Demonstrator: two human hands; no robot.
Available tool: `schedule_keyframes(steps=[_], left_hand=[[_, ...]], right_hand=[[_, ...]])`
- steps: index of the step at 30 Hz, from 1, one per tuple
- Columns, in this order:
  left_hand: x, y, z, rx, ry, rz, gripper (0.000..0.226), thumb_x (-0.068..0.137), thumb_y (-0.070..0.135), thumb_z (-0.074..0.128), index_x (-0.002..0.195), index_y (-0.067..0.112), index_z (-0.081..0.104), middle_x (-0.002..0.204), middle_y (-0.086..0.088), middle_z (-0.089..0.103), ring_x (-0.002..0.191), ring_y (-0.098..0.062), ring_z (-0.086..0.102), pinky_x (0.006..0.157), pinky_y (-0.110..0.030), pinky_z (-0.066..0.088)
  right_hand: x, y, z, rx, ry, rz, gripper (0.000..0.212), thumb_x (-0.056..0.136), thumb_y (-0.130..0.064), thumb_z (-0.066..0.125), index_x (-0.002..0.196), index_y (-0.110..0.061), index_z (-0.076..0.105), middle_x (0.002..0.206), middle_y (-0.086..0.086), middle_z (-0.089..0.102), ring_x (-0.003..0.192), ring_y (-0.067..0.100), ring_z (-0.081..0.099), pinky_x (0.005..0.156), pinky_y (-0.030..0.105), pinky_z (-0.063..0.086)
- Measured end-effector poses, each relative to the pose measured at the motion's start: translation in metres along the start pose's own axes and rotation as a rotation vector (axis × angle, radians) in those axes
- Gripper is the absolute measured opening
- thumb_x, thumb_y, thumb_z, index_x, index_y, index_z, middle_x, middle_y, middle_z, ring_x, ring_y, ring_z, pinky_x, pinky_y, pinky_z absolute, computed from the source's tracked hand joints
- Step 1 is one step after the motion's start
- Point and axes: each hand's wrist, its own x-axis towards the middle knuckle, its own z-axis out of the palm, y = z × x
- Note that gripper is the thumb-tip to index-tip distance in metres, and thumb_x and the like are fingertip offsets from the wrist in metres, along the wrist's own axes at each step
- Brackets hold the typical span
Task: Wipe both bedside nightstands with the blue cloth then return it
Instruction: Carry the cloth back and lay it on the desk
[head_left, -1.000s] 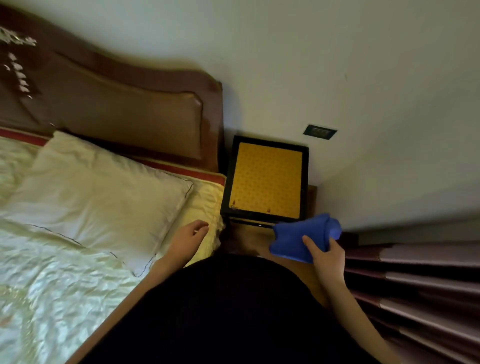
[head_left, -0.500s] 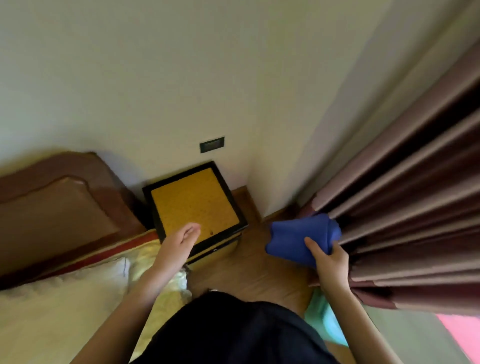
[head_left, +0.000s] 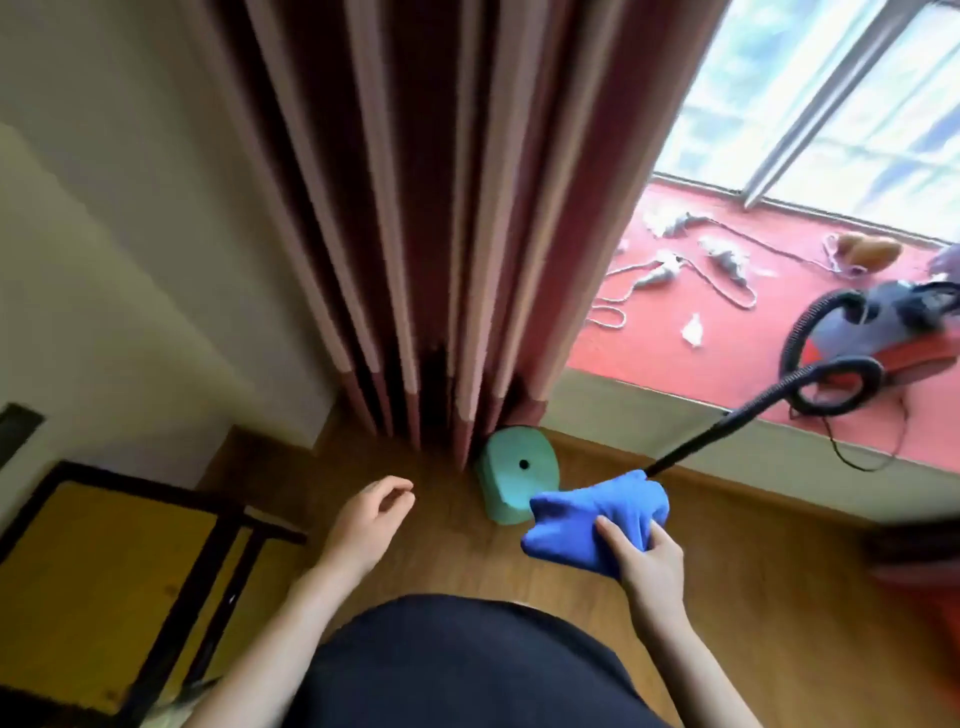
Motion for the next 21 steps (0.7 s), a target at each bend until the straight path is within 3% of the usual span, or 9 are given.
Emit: schedule_keyframes(steps=[3,6,8,13,15,17,21], left_hand=[[0.023,0.044,0.064,0.100,-0.160,0.083,0.012,0.093,0.022,0.059,0.101,0.026,0.066,0.102,0.005,0.067,0.094,-0.012,0.061,0.070,-0.002,0.036],[0.039,0.095,0.120,0.217,-0.346,0.204,0.011,0.093,0.023,0.059,0.101,0.026,0.066,0.094,0.006,0.066,0.083,-0.002,0.057,0.069,-0.001,0.036],[0.049,0.128,0.153,0.282,-0.435,0.282,0.013,0.093,0.022,0.059,0.103,0.021,0.067,0.095,0.005,0.068,0.082,0.002,0.058,0.071,0.000,0.036],[0.069,0.196,0.236,0.421,-0.624,0.415,0.017,0.094,0.022,0.057,0.106,0.018,0.068,0.099,0.004,0.071,0.088,-0.007,0.063,0.074,-0.006,0.039],[0.073,0.218,0.270,0.477,-0.685,0.455,0.015,0.094,0.023,0.058,0.104,0.022,0.068,0.096,0.006,0.070,0.086,-0.006,0.063,0.072,-0.014,0.041],[0.076,0.237,0.303,0.517,-0.748,0.490,0.013,0.094,0.025,0.057,0.101,0.026,0.067,0.093,0.008,0.069,0.083,-0.005,0.061,0.068,-0.020,0.043],[0.094,0.279,0.387,0.610,-0.872,0.579,0.014,0.095,0.026,0.056,0.103,0.027,0.067,0.098,0.009,0.069,0.088,-0.005,0.062,0.070,-0.015,0.042]], right_hand=[[-0.003,0.025,-0.067,0.088,0.175,0.058,0.023,0.082,-0.013,0.073,0.078,0.005,0.059,0.068,0.006,0.060,0.064,0.014,0.054,0.059,0.025,0.043],[-0.010,0.045,-0.123,0.169,0.365,0.097,0.014,0.082,-0.013,0.072,0.081,-0.002,0.063,0.072,0.003,0.065,0.065,0.011,0.059,0.057,0.018,0.046],[-0.012,0.056,-0.153,0.239,0.496,0.122,0.013,0.083,-0.011,0.072,0.085,-0.001,0.064,0.076,0.006,0.066,0.068,0.014,0.061,0.059,0.019,0.048],[-0.015,0.088,-0.206,0.385,0.785,0.206,0.013,0.082,-0.007,0.073,0.092,-0.002,0.066,0.083,0.006,0.069,0.074,0.014,0.065,0.061,0.014,0.051],[-0.018,0.103,-0.217,0.438,0.872,0.267,0.015,0.082,-0.010,0.074,0.094,-0.004,0.067,0.084,0.003,0.070,0.074,0.010,0.066,0.066,0.019,0.051],[-0.018,0.118,-0.225,0.487,0.956,0.342,0.018,0.081,-0.012,0.075,0.096,-0.004,0.067,0.085,0.003,0.071,0.078,0.016,0.066,0.073,0.029,0.052],[0.002,0.142,-0.251,0.574,1.096,0.470,0.021,0.081,-0.013,0.075,0.099,-0.005,0.067,0.091,0.011,0.071,0.086,0.028,0.067,0.083,0.042,0.051]])
